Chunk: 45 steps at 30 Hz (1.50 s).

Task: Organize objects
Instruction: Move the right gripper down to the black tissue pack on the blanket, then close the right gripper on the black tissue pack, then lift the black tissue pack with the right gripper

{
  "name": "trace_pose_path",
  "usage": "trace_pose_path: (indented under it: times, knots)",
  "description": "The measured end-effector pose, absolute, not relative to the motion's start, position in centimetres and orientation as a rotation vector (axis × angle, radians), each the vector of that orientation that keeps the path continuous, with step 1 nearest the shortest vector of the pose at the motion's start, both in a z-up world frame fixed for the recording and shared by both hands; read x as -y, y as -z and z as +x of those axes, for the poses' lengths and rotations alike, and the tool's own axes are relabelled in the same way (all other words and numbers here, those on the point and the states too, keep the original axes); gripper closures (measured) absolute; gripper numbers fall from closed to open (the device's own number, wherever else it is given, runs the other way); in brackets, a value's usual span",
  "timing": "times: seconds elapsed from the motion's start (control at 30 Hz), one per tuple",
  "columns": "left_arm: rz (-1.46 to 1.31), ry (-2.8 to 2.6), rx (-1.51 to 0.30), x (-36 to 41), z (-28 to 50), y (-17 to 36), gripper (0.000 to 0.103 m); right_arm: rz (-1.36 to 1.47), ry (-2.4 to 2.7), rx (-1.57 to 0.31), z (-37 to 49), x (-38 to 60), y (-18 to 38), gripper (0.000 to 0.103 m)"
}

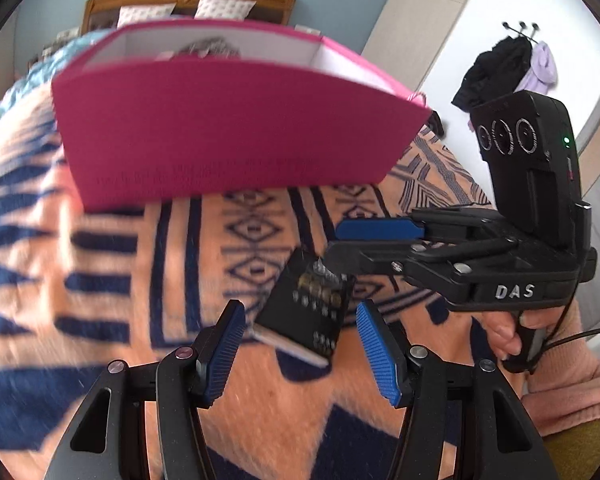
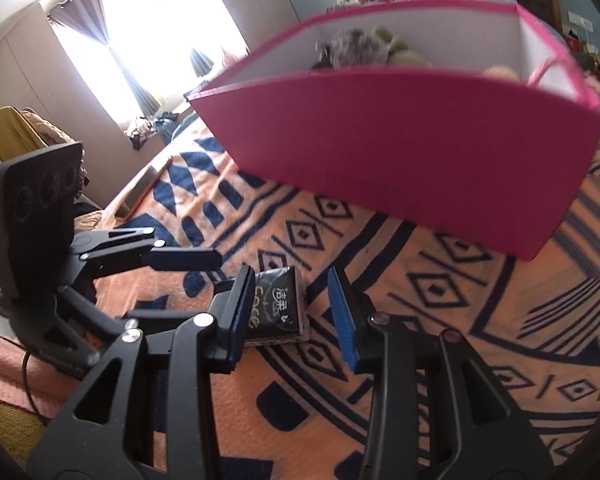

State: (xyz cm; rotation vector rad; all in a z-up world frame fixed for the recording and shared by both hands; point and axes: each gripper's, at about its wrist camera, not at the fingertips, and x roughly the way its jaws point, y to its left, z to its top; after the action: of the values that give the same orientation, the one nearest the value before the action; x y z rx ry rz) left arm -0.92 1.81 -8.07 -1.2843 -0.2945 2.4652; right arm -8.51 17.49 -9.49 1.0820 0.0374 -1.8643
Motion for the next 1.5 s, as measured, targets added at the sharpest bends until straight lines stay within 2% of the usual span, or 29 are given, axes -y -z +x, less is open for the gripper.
trace_pose_path:
  times: [0.27, 0.33, 0.37, 0.4, 0.43, 0.53, 1.5]
  knots:
    - [-1.333, -2.437, 0.337, -2.0, 0.2, 8.9, 0.046, 1.129, 1.835, -0.041, -8.4, -16.6, 11.1, 0.063]
    - [-1.322, -2.432, 0.362, -2.0, 0.0, 8.9, 0.053, 1.132, 1.824, -0.027, -8.3, -16.7, 11.2, 0.063]
    - [-1.323, -2.432, 0.373, -2.0, -0.2, 9.0, 0.063, 1.13, 1.826, -0.024, -8.2, -16.8, 11.2, 0.064]
    - [-1.327, -2.433, 0.376, -2.0, -0.3, 9.1, 0.069, 1.13, 1.826, -0.022, -8.2, -16.9, 11.2, 0.066]
    - [-1.329, -2.433, 0.38, -2.0, -0.5, 9.2, 0.069, 1.129, 1.826, -0.014, -8.1, -17.0, 11.1, 0.067]
    - [-1.323, -2.426, 0.396, -2.1, -0.9, 9.2, 0.069, 1.133, 1.831, 0.008, -8.0, -17.6, 11.2, 0.069]
    - [-1.3, -2.367, 0.433, -2.5, -3.4, 9.4, 0.069, 1.158, 1.915, 0.18, -7.6, -21.7, 11.5, 0.069]
